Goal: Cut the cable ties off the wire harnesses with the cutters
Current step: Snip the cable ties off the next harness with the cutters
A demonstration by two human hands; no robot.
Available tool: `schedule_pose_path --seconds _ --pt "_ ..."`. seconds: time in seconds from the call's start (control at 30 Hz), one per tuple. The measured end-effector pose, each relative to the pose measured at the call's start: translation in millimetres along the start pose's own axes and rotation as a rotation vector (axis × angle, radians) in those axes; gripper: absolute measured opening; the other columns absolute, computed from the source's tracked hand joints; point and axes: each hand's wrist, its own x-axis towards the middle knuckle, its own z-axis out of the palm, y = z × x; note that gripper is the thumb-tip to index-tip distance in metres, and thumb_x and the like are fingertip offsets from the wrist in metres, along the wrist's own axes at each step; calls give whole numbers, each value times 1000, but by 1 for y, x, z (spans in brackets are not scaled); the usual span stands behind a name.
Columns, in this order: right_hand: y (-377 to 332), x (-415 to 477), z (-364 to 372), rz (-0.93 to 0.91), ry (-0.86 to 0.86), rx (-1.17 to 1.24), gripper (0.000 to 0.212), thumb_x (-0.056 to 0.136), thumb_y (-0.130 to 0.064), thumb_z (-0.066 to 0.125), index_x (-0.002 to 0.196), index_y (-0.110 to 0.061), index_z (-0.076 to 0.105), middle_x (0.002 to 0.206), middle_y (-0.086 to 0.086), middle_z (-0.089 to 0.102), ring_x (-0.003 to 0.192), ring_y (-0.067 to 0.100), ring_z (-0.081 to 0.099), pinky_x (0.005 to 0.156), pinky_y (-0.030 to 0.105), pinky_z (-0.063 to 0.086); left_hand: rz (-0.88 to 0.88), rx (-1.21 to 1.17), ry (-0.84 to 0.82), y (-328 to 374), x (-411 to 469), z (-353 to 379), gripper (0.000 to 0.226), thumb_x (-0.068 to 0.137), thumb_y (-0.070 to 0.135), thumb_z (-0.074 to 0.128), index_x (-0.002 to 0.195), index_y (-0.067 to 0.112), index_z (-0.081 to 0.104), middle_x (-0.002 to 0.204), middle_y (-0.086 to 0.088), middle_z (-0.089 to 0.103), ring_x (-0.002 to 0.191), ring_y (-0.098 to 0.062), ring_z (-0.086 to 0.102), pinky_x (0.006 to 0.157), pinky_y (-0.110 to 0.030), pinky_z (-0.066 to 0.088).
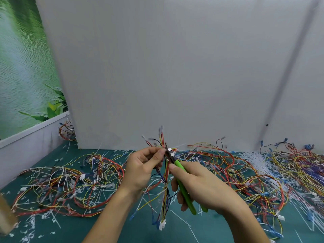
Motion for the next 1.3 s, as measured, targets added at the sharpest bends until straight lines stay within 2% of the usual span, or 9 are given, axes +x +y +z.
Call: schedule_pose_path --seconds 0.17,0.33,0.47,0.6,0.73,0.87,1.03,1.17,1.3 --pt "1 1 1 -35 0 -26 41 107 -41 46 94 -4 56 75 2 62 60 24 63 63 58 62 -57 -101 -32 3 2 0 33 69 43 82 86 16 80 71 -4 65 62 -12 56 57 -22 49" --pt "3 4 5 -84 86 -143 42 106 -46 45 89 -9 52 71 7 53 51 21 59 47 40 56 -38 -100 -5 6 1 2 21 79 34 77 84 14 79 69 -6 60 62 -13 52 57 -24 47" --pt "6 8 16 -133 200 -266 40 106 -45 45 88 -10 55 68 2 51 60 29 53 61 54 57 -8 -58 37 7 0 3 17 83 33 74 80 16 79 66 -3 58 61 -13 50 59 -24 45" --pt "6 10 20 -130 219 -276 40 106 -44 45 87 -10 56 66 3 51 57 21 50 62 55 56 -16 -40 56 9 -1 3 20 78 37 74 79 17 79 65 -2 58 61 -12 50 60 -25 45" --pt "6 9 14 -73 154 -192 41 106 -46 45 93 -8 54 73 12 55 51 24 58 51 57 58 -46 -27 43 10 -1 4 21 78 37 75 78 16 78 65 -2 57 61 -13 50 62 -28 44" --pt "6 6 9 -23 83 -178 43 103 -51 47 95 -9 52 76 15 60 55 27 68 59 60 60 -73 -51 23 11 -1 6 20 79 35 75 74 16 76 64 -2 55 60 -13 48 63 -28 42" --pt "5 6 11 -13 114 -257 41 102 -54 47 96 -13 53 90 20 67 71 35 72 63 58 60 -74 -46 31 11 -4 7 17 81 32 74 76 15 78 65 -2 55 62 -12 48 66 -26 44" --pt "7 7 12 -65 166 -321 40 104 -52 47 92 -14 55 75 9 59 72 34 65 72 55 58 -71 -51 36 13 -4 7 17 78 32 76 75 15 77 64 -2 56 61 -13 49 63 -25 45" --pt "9 10 12 -138 231 -265 43 104 -49 51 85 -10 56 63 0 45 55 20 46 63 52 56 -57 -86 22 17 -3 4 16 77 30 76 75 14 77 64 -3 56 59 -13 50 57 -23 47"
